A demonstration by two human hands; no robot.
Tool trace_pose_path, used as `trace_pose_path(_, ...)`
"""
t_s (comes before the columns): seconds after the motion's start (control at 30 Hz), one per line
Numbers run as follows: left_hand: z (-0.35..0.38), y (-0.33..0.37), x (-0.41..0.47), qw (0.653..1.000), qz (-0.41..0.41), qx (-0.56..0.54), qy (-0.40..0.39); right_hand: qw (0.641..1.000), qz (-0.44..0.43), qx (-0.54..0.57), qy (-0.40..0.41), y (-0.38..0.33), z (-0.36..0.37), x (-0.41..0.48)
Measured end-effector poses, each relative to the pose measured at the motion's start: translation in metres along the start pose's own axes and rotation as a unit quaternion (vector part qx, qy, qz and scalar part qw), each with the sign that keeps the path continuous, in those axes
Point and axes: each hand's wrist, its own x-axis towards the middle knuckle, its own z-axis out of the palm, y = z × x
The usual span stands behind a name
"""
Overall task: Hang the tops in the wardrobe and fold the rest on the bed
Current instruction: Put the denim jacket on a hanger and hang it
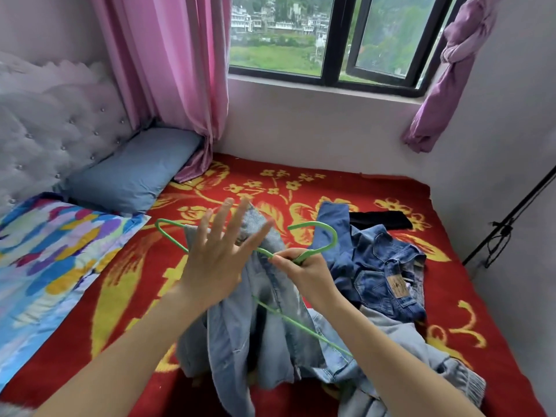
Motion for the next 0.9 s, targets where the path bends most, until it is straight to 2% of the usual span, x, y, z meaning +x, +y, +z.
trace_pose_path(0.07,-0.004,-0.013,0.006,0.995,0.072,-0.006,-0.062,1.000,0.004,0.008,-0.006,0.002,-0.001,0.000)
trace_pose_path(0.1,-0.011,-0.016,0.009,0.993,0.073,-0.024,-0.093,1.000,0.005,0.003,-0.011,0.003,-0.002,-0.001)
trace_pose_path(0.17,-0.026,-0.023,0.018,0.978,0.036,-0.046,-0.201,1.000,0.005,0.000,-0.022,0.004,-0.006,0.000)
trace_pose_path(0.23,-0.030,-0.032,0.030,0.939,0.001,-0.068,-0.337,0.999,0.006,-0.011,-0.040,0.005,-0.008,0.000)
trace_pose_path(0.27,-0.029,-0.035,0.034,0.919,-0.005,-0.100,-0.382,0.999,0.004,-0.016,-0.049,0.005,-0.008,0.000)
trace_pose_path(0.33,-0.024,-0.039,0.037,0.893,-0.023,-0.188,-0.409,0.998,-0.003,-0.020,-0.059,0.004,-0.009,0.000)
trace_pose_path(0.43,-0.015,-0.042,0.029,0.879,-0.028,-0.261,-0.398,0.998,-0.016,-0.037,-0.048,0.004,-0.015,0.003)
trace_pose_path(0.57,-0.023,-0.054,0.035,0.887,-0.062,-0.331,-0.315,0.993,-0.057,-0.091,-0.050,-0.002,-0.030,0.011)
trace_pose_path(0.63,-0.028,-0.068,0.040,0.895,-0.083,-0.350,-0.264,0.975,-0.091,-0.200,0.042,0.009,-0.049,0.020)
trace_pose_path(0.67,-0.033,-0.074,0.041,0.897,-0.098,-0.361,-0.236,0.964,-0.096,-0.213,0.124,0.019,-0.060,0.025)
trace_pose_path(0.7,-0.038,-0.080,0.043,0.898,-0.115,-0.370,-0.208,0.954,-0.090,-0.175,0.228,0.028,-0.071,0.026)
trace_pose_path(0.77,-0.047,-0.090,0.045,0.902,-0.152,-0.376,-0.152,0.900,-0.017,-0.104,0.424,0.053,-0.092,0.024)
trace_pose_path(0.8,-0.053,-0.093,0.047,0.903,-0.169,-0.373,-0.131,0.871,0.062,-0.098,0.478,0.070,-0.095,0.020)
trace_pose_path(0.83,-0.058,-0.094,0.050,0.903,-0.184,-0.372,-0.113,0.861,0.142,-0.103,0.477,0.090,-0.094,0.016)
trace_pose_path(0.87,-0.063,-0.095,0.053,0.901,-0.196,-0.374,-0.096,0.875,0.196,-0.126,0.424,0.110,-0.086,0.011)
trace_pose_path(0.9,-0.068,-0.096,0.056,0.900,-0.205,-0.378,-0.078,0.901,0.228,-0.146,0.338,0.130,-0.074,0.009)
